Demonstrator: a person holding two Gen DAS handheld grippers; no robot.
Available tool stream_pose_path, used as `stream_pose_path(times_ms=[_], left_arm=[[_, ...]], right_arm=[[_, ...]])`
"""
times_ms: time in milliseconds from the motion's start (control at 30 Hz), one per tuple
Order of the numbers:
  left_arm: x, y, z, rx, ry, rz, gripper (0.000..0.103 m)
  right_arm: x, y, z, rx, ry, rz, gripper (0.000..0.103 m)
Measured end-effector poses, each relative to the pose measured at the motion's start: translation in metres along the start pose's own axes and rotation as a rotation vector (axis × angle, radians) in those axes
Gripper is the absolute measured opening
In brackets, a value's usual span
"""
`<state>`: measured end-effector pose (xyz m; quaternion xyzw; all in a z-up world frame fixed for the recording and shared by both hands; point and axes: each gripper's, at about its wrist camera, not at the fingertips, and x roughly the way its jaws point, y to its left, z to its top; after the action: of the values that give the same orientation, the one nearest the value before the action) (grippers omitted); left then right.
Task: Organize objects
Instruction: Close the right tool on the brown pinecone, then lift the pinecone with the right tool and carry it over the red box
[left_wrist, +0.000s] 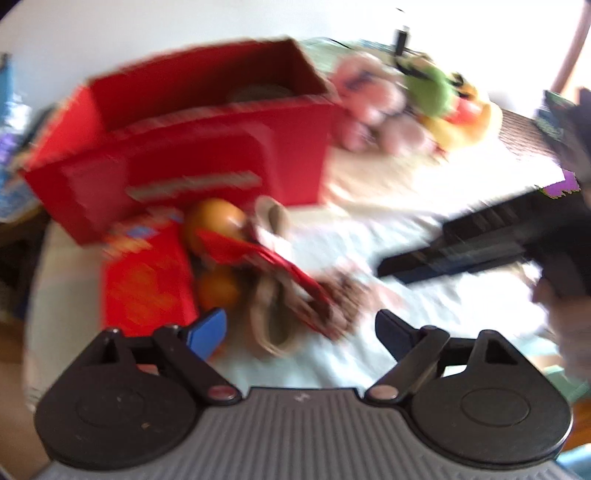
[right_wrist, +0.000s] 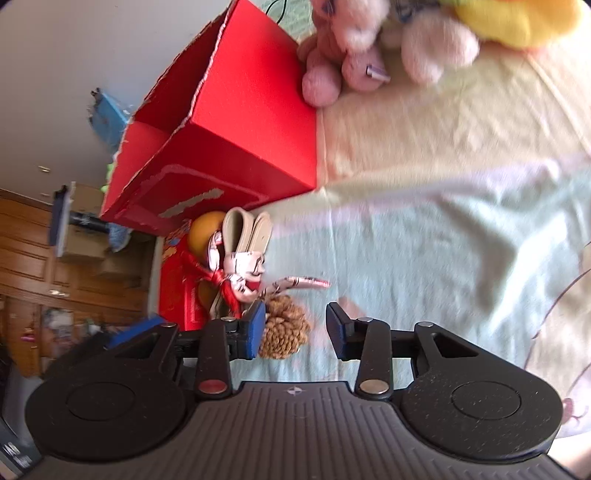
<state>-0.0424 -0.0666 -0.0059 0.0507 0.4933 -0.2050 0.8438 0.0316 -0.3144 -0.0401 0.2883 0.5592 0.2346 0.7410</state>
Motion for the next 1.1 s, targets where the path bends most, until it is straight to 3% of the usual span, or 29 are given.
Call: stream_pose_path(times_ms=[67,233,300,567,767,933,1100], left_arm=[[0.007,-0.009,-0.009,0.007,0.022,-0.052,0.085],[0.03,-0.028,-0.015,-0.004,0.041,-0.087,0.079],[0.038,-0.033,-0.015,0.003,0.04,-0.083,0.075],[0.057,-0.027,-0.014,-0.034,0.037,-0.04,0.072],[0.061,-0.032,-0.012,-0.017,0.029,-0.016,0.07],[0.062,-0.041,-0.011,0.008,0.04,-0.075,0.069],[0.066,-0.067,-0.01,0.103,0.042,-0.105,0.066]], right_arm=[[0.0,-0.003,0.0,0.008,0.005,0.043,0.04],[0.008,-0.002,0.004,0.002,0.023,0.095,0.04],[0.012,-0.002,0.005,-0.002,0.029,0.093,0.04],[0.026,-0.004,0.009,-0.003,0.068,0.131,0.041],[0.028,-0.006,0.01,0.002,0.087,0.128,0.043],[0.013,-0.017,0.009,0.026,0.111,0.105,0.043],[-0.007,-0.029,0.002,0.056,0.101,0.059,0.042]])
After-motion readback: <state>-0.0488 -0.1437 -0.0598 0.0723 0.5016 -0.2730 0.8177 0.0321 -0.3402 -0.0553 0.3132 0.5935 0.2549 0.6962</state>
